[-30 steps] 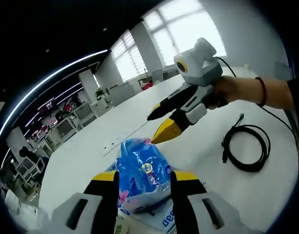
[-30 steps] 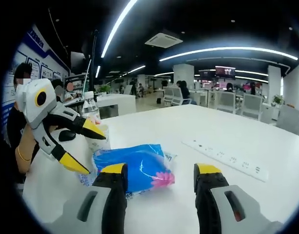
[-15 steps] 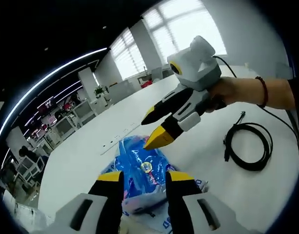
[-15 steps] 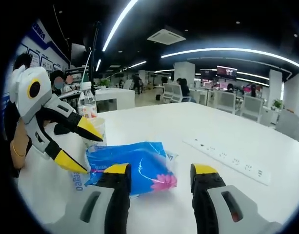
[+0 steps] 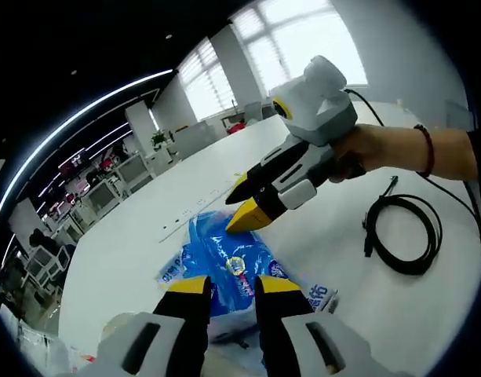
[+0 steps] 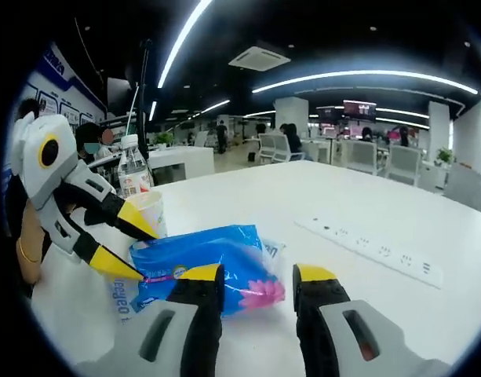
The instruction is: Arrange the tabletop items into an orderly group along one side of the table until the central work area is clear of visible clutter.
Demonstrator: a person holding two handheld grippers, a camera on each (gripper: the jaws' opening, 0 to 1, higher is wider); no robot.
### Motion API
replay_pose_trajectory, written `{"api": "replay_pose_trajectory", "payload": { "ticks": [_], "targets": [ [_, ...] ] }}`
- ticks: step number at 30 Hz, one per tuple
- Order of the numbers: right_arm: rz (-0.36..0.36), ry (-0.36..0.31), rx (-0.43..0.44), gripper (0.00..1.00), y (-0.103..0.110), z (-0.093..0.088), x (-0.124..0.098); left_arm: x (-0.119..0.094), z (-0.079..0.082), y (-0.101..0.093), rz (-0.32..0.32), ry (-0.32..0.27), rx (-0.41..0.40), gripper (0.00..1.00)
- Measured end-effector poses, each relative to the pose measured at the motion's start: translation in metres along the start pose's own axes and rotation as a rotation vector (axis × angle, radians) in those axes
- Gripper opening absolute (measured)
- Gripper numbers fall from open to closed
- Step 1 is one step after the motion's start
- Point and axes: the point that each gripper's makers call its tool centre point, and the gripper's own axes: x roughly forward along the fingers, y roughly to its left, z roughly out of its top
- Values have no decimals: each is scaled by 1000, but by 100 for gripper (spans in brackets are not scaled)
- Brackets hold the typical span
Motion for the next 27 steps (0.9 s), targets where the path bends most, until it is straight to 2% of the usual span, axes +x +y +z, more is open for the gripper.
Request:
{"api": "replay_pose_trajectory", "payload": {
  "ticks": [12, 19, 27],
  "targets": [
    [-17, 16, 13, 19, -4, -6, 1, 1, -2, -2, -1, 7, -3, 12],
    [-47, 22, 8, 4, -11, -10, 0, 4, -7, -1, 10, 27, 7, 6],
    [-58, 31, 20, 0, -13, -13, -2, 4, -8, 1, 25, 33, 16, 3]
  ]
}}
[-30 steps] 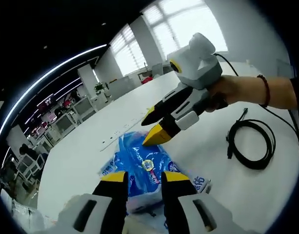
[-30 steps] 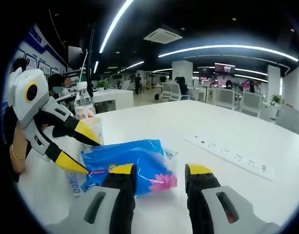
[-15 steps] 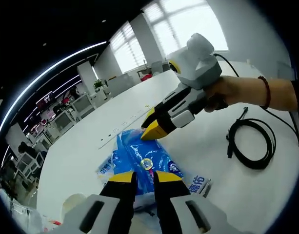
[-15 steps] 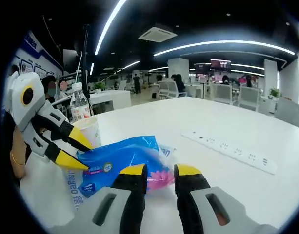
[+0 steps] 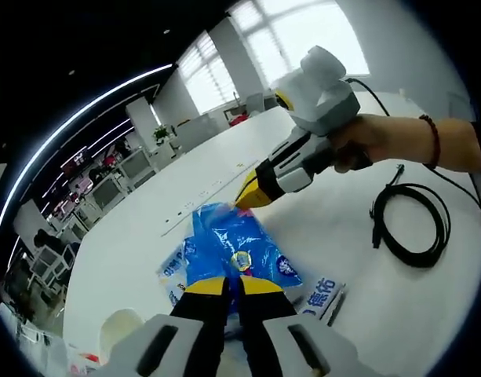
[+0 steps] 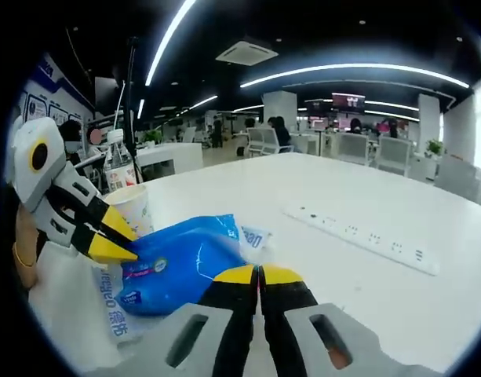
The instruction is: Arrange the tabletop items into an orderly group along one side of the table until the central work area is clear of visible clutter.
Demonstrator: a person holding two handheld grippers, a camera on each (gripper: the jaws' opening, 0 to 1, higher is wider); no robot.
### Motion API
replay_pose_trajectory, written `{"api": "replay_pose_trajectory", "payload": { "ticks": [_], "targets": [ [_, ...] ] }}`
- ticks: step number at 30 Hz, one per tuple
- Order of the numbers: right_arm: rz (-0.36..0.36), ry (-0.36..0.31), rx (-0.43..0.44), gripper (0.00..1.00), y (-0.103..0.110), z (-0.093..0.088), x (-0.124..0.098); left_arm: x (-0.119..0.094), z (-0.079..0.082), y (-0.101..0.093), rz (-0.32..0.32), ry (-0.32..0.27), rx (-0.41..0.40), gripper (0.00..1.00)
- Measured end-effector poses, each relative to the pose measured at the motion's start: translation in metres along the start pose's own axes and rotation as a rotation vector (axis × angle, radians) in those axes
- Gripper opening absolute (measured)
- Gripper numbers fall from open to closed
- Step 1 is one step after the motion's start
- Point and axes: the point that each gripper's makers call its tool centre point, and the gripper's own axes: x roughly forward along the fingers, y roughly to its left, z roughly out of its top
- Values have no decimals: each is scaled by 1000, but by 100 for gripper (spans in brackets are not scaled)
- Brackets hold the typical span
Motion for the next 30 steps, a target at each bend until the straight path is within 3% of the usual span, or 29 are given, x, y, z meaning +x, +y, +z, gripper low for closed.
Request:
{"api": "replay_pose_trajectory", "payload": {
  "ticks": [30],
  "targets": [
    [1, -36, 59, 0, -4, 4, -11, -3, 8, 3, 23, -41, 39, 0]
  ]
}}
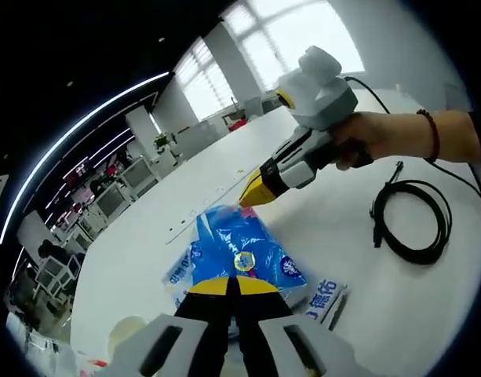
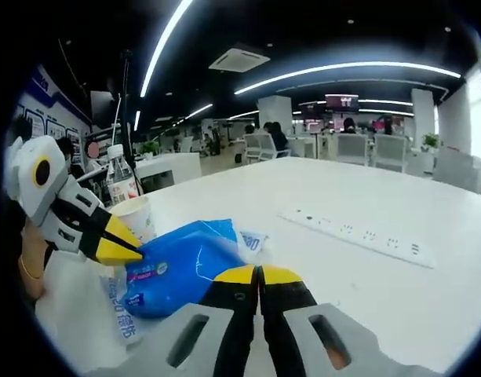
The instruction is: Arrange the tabletop items into an orderly group along one side of the table until the central work area is clear of visible clutter.
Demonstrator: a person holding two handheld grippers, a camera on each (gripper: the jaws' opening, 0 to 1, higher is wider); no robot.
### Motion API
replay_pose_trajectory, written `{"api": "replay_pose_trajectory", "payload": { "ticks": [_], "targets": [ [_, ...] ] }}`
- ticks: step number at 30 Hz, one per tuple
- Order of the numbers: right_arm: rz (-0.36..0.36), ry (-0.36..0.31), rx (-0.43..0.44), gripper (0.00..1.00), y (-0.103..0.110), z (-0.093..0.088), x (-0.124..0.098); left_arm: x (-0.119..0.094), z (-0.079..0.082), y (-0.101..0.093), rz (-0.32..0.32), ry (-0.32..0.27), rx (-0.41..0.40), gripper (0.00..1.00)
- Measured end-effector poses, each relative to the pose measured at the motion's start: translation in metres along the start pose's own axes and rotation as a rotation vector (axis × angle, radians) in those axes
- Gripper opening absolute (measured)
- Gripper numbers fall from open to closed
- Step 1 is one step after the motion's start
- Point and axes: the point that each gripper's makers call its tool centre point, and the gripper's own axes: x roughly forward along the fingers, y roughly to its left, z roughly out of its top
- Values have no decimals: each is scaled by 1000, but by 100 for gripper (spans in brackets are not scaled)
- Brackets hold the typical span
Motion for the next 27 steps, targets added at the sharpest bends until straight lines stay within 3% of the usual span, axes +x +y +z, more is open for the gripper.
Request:
{"api": "replay_pose_trajectory", "payload": {
  "ticks": [15, 27],
  "targets": [
    [-6, -8, 3, 0, -3, 1, -13, -3, 8, -4, -3, -19, 49, 0],
    [-18, -25, 0, 0, -6, 9, -38, -11, 27, -12, -29, -54, 65, 0]
  ]
}}
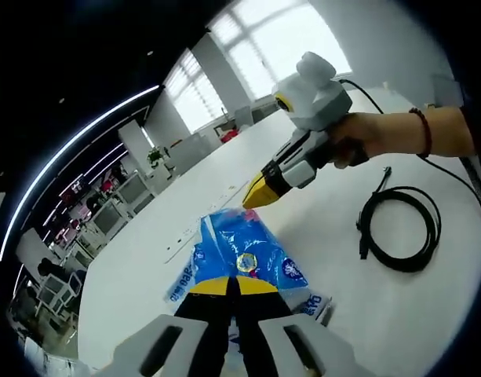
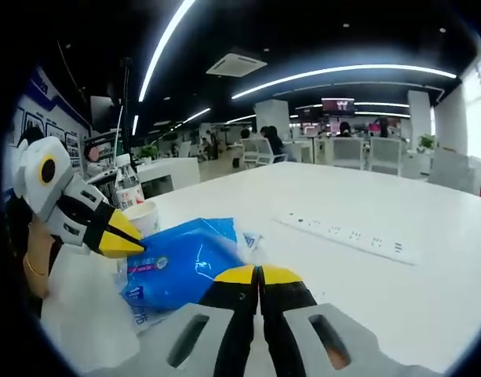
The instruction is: Arrange the tabletop items into an orderly group along one side of the table until the central work area is clear of visible clutter.
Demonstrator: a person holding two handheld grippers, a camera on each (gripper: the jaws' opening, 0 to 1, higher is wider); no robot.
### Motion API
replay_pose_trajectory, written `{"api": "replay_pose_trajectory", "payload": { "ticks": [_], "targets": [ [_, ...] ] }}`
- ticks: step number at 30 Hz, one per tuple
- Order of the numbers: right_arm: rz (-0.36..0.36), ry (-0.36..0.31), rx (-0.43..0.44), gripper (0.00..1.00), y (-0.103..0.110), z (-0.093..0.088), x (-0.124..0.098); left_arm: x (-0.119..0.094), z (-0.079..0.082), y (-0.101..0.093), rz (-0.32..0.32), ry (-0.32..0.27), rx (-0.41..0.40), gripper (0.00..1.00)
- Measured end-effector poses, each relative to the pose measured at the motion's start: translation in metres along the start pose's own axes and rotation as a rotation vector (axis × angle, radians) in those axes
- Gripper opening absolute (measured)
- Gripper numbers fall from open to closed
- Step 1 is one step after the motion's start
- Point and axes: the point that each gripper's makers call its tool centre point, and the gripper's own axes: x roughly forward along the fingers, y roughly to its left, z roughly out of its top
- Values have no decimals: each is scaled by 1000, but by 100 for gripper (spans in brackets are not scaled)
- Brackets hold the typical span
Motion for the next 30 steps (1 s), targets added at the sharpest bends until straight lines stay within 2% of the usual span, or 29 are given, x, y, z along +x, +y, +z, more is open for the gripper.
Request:
{"api": "replay_pose_trajectory", "payload": {
  "ticks": [17, 30],
  "targets": [
    [-44, -26, 10, 0, -12, 6, -53, -4, 40, -23, -45, -48, 35, 0],
    [-106, -38, 19, 0, -32, 4, -92, 8, 66, -48, -94, -69, 62, 0]
  ]
}}
